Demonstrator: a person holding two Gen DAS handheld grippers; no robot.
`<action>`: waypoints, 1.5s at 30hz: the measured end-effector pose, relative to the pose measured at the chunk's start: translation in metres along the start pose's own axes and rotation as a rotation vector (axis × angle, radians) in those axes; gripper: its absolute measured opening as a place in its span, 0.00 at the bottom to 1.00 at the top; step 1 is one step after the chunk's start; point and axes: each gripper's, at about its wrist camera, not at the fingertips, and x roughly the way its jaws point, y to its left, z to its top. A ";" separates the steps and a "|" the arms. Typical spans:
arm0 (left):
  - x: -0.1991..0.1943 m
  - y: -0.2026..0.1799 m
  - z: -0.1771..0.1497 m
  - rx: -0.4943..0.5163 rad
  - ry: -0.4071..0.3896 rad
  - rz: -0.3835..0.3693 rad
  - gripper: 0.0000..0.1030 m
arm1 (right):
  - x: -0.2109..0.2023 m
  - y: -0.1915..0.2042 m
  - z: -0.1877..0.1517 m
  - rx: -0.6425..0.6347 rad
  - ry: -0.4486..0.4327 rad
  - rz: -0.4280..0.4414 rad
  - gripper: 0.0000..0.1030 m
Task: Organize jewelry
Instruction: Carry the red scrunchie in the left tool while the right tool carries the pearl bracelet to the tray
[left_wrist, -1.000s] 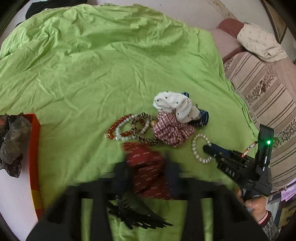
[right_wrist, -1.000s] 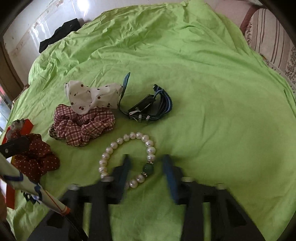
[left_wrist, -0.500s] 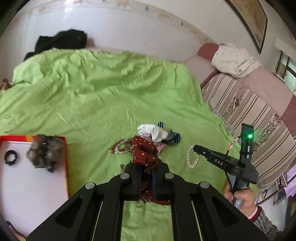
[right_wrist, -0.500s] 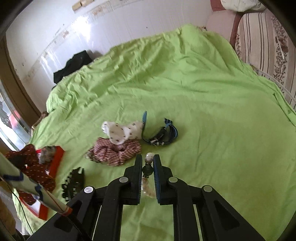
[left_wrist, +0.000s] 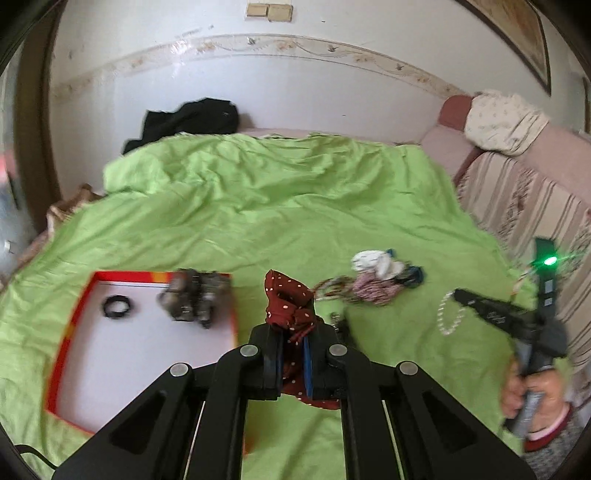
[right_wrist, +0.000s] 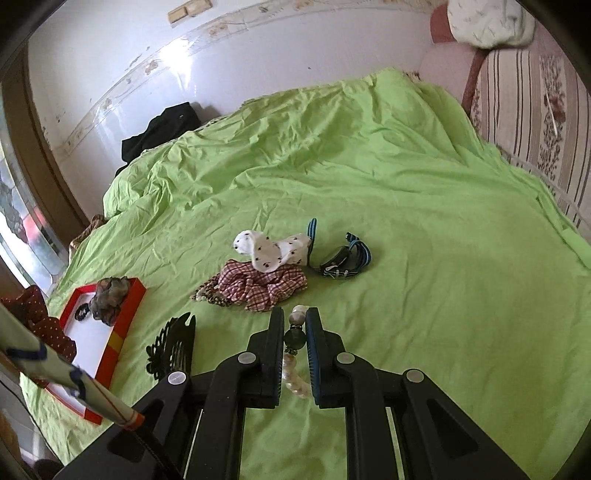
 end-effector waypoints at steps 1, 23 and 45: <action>-0.001 0.001 -0.002 0.010 -0.005 0.022 0.07 | -0.002 0.004 -0.002 -0.005 -0.003 0.002 0.12; 0.002 0.083 -0.022 -0.006 -0.010 0.252 0.07 | -0.029 0.113 -0.033 -0.193 -0.004 0.048 0.12; 0.040 0.235 -0.034 -0.296 0.117 0.258 0.07 | 0.014 0.305 -0.037 -0.463 0.121 0.208 0.12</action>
